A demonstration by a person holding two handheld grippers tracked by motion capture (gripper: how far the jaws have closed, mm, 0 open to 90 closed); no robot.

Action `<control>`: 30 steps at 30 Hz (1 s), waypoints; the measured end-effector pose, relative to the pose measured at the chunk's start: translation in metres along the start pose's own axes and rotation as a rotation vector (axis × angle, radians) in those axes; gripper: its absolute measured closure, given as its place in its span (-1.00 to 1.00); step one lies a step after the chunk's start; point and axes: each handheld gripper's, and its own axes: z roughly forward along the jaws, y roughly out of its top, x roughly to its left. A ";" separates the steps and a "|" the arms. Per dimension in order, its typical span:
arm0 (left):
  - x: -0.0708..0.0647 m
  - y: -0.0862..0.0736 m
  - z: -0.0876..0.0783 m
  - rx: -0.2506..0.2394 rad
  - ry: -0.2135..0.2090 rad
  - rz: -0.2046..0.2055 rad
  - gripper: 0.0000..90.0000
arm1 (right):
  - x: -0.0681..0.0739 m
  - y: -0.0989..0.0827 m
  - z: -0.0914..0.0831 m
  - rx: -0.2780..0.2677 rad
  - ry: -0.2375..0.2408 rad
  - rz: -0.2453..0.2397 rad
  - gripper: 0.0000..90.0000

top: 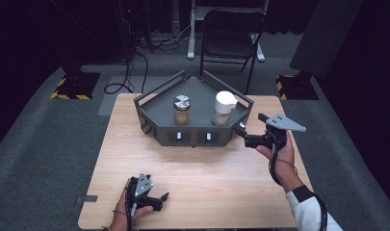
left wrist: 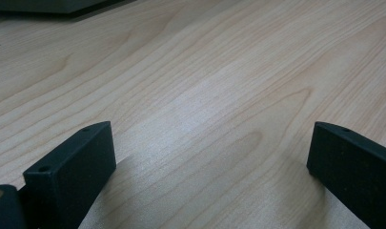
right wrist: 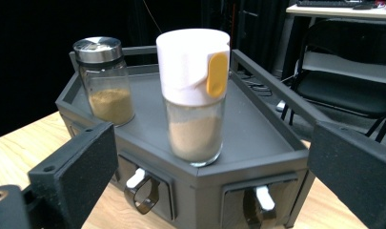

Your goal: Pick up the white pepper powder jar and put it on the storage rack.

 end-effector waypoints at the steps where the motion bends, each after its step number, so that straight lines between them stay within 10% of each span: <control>1: 0.000 0.000 0.000 0.000 0.000 0.000 -0.95 | 0.000 -0.003 -0.001 -0.002 -0.002 0.002 -0.94; 30: 0.000 0.000 0.000 0.000 0.000 0.001 -0.95 | -0.004 -0.086 -0.051 0.010 -0.043 0.044 -0.94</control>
